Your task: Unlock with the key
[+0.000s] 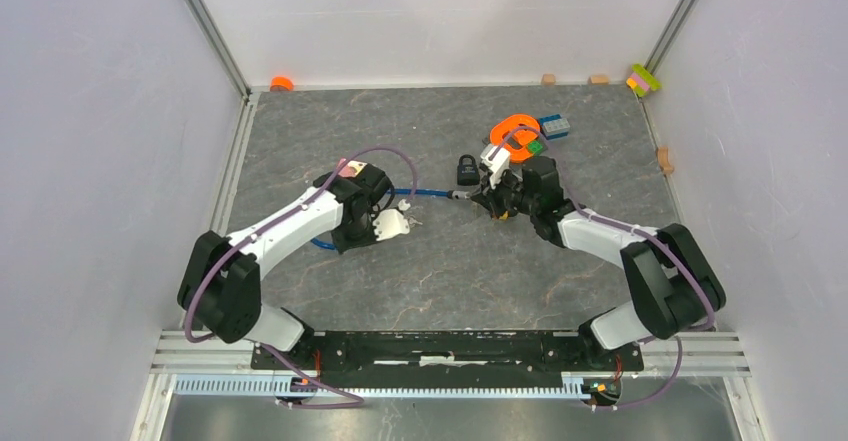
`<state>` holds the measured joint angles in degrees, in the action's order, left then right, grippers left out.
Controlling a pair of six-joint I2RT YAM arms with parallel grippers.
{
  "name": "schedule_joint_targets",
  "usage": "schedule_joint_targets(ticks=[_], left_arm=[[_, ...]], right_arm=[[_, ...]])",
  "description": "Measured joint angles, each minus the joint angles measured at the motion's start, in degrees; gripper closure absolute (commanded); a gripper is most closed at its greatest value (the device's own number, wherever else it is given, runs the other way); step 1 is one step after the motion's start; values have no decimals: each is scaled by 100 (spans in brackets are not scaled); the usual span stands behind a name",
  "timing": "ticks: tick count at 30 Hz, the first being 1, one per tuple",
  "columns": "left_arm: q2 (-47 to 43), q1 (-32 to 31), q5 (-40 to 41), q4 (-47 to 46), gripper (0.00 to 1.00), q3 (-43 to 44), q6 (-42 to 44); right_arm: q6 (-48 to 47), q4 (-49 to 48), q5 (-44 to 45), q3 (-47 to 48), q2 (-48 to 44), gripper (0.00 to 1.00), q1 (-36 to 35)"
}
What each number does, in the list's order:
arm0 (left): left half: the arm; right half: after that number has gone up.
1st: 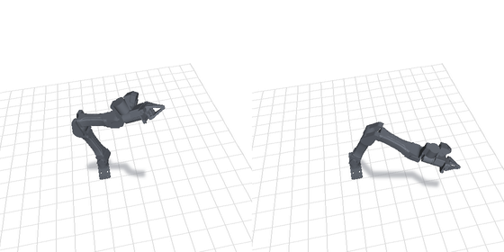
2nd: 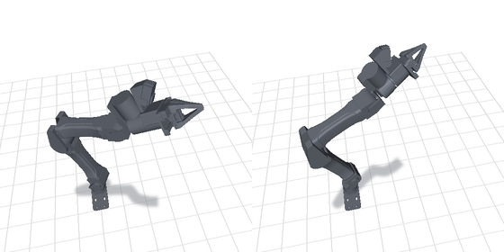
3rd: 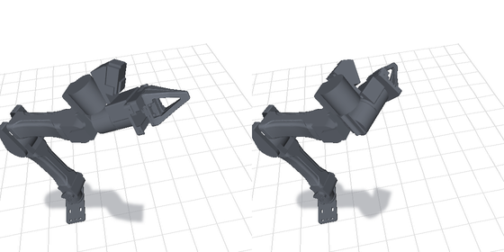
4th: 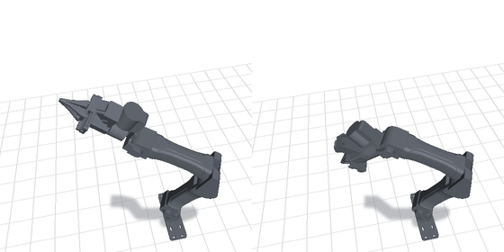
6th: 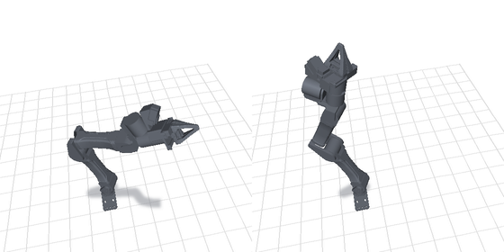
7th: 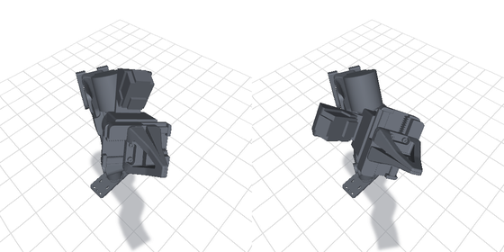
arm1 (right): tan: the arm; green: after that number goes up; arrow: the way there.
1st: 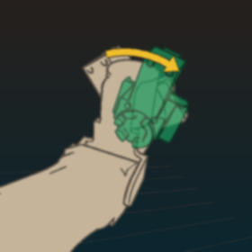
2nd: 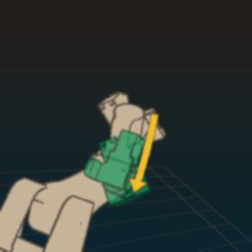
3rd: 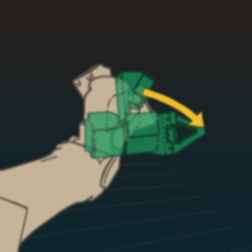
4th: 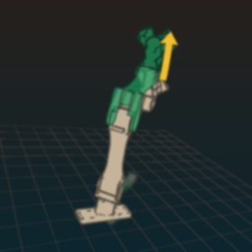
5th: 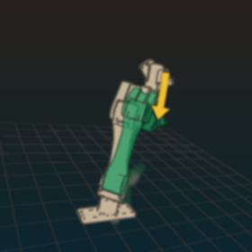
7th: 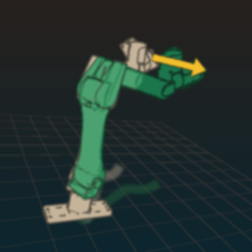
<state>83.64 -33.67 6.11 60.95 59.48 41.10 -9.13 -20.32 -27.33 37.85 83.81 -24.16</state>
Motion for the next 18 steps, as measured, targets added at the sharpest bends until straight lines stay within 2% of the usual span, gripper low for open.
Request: schedule_joint_targets(ticks=[2, 10, 18], left_arm=[[37, 98, 227, -168, 97, -175, 170], [417, 424, 896, -833, 83, -728, 848], [855, 511, 1152, -1088, 70, -973, 1150]], right_arm=[[-15, -50, 140, 63, 175, 100, -111], [-20, -404, 702, 243, 774, 100, -396], [-13, -699, 1064, 256, 1156, 100, -507]])
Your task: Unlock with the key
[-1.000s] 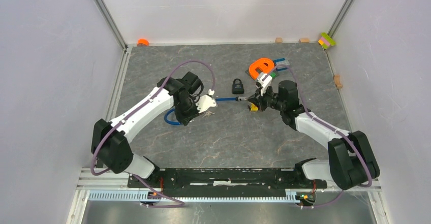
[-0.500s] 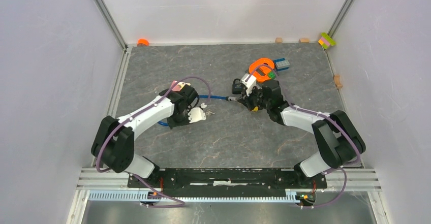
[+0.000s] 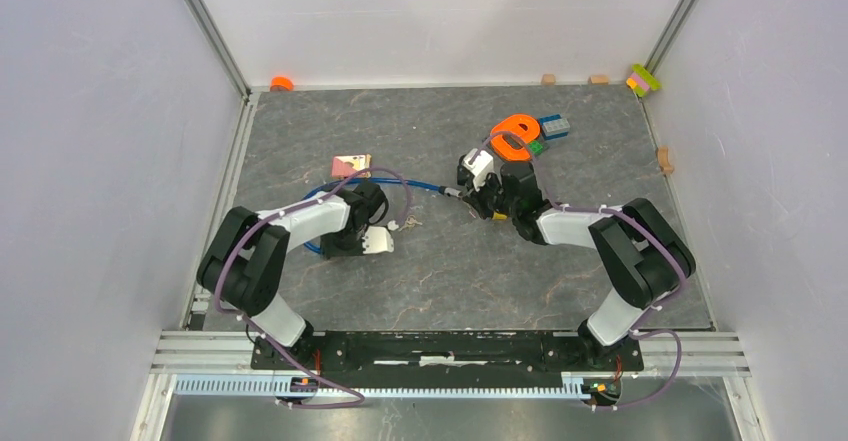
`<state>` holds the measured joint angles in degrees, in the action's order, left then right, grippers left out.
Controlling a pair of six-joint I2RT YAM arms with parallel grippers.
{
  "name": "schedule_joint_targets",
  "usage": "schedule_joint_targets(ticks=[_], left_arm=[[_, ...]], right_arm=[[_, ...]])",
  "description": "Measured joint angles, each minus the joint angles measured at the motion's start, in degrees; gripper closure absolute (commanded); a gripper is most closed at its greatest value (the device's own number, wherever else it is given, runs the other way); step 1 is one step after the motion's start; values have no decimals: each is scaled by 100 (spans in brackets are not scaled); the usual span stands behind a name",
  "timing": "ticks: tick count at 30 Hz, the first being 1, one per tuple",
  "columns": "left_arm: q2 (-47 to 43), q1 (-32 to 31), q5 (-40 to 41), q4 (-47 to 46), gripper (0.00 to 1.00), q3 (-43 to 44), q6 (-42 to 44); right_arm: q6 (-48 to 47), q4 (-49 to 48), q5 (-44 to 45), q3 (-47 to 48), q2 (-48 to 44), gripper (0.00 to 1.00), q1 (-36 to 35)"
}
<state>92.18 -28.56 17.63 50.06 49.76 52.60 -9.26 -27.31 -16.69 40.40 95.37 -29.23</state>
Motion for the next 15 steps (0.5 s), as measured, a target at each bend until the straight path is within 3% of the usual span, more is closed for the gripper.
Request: schedule_joint_targets(ticks=[15], left_arm=[[-243, 286, 229, -42, 45, -223, 107]], right_arm=[[20, -138, 258, -4, 31, 100, -2]])
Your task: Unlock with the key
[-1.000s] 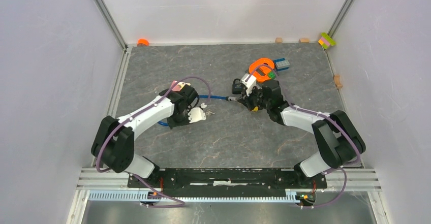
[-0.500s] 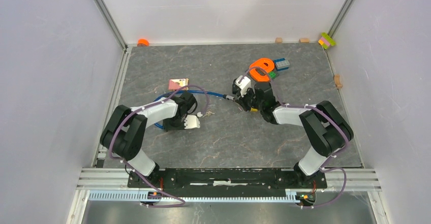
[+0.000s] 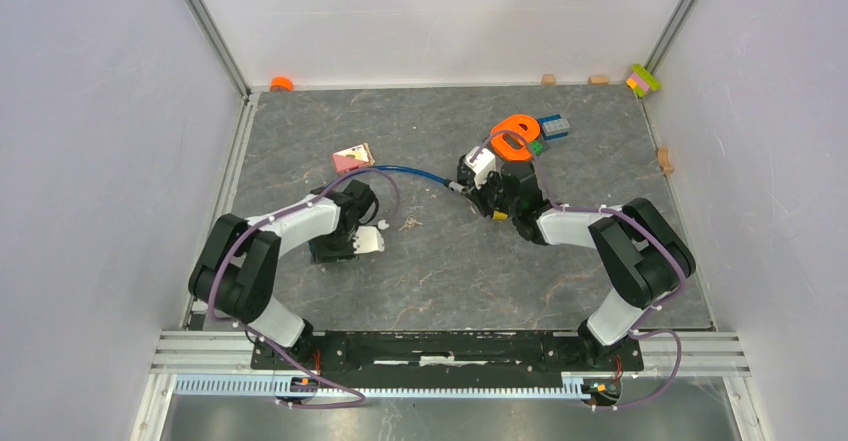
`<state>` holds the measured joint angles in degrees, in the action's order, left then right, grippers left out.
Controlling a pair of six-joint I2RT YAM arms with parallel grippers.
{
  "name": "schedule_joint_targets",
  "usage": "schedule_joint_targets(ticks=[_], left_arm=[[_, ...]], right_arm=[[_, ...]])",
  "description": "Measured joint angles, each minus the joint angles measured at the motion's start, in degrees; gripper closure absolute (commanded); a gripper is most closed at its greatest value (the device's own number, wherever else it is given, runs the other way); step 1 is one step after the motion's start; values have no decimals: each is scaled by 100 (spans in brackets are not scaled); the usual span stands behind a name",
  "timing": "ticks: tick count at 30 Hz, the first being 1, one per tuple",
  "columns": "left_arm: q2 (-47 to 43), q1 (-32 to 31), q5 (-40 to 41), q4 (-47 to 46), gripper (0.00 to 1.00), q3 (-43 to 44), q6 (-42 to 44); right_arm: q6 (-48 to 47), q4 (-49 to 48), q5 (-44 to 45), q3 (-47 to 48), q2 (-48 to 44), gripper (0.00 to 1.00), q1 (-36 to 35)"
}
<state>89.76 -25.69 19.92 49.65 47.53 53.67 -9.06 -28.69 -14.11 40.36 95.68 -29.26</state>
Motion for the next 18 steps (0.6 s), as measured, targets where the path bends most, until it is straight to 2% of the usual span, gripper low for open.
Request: schedule_joint_targets(ticks=[13, 15, 18], left_arm=[[-748, 476, 387, 101, 23, -243, 326], [-872, 581, 365, 203, 15, -142, 363], [-1003, 743, 232, 332, 11, 258, 367]], right_arm=[[70, -46, 70, -85, 142, 100, 0], [125, -59, 70, -85, 186, 100, 0], [199, -87, 74, -85, 258, 97, -22]])
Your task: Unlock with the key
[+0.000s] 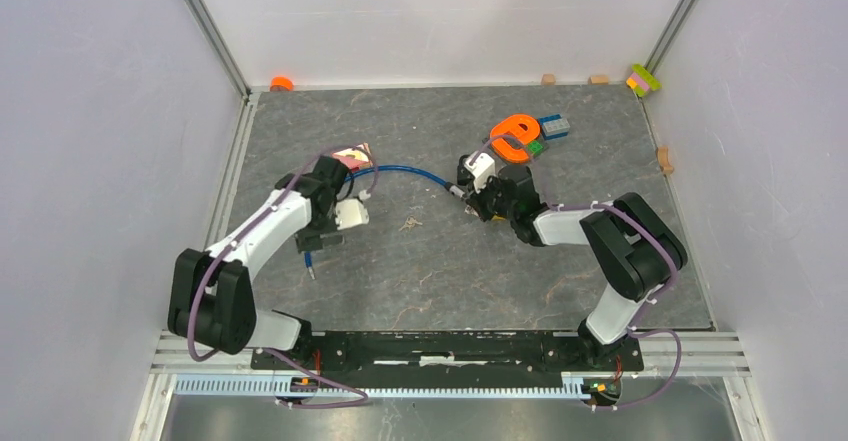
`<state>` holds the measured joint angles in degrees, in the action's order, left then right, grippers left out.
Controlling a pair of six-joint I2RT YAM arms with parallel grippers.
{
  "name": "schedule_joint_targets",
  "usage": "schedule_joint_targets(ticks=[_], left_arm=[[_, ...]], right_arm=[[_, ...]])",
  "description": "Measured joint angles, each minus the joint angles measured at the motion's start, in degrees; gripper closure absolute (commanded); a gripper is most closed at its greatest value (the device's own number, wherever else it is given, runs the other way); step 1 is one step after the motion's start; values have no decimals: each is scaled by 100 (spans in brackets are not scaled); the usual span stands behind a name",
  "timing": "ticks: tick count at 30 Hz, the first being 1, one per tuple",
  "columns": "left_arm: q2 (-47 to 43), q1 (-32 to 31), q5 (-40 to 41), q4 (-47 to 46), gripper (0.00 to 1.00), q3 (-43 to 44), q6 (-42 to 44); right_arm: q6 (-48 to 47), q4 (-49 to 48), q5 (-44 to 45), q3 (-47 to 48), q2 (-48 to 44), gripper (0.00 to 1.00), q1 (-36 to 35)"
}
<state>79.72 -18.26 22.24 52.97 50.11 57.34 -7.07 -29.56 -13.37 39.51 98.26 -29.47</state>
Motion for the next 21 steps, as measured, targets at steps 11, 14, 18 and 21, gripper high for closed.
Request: schedule_joint_targets(ticks=[11, 14, 18, 21], left_arm=[[-175, 118, -793, -42, 1, 1462, -761], [-175, 118, -984, -170, 0, 1587, -1187], [-208, 118, -1252, -461, 0, 1698, -1753], [-293, 118, -1495, -678, 0, 1714, -2127]], right_arm=[[105, 122, 199, 210, 306, 74, -177], [98, 201, 208, 267, 302, 69, -177], [33, 461, 210, 273, 168, 58, -177], [-63, 717, 199, 282, -140, 37, -175]])
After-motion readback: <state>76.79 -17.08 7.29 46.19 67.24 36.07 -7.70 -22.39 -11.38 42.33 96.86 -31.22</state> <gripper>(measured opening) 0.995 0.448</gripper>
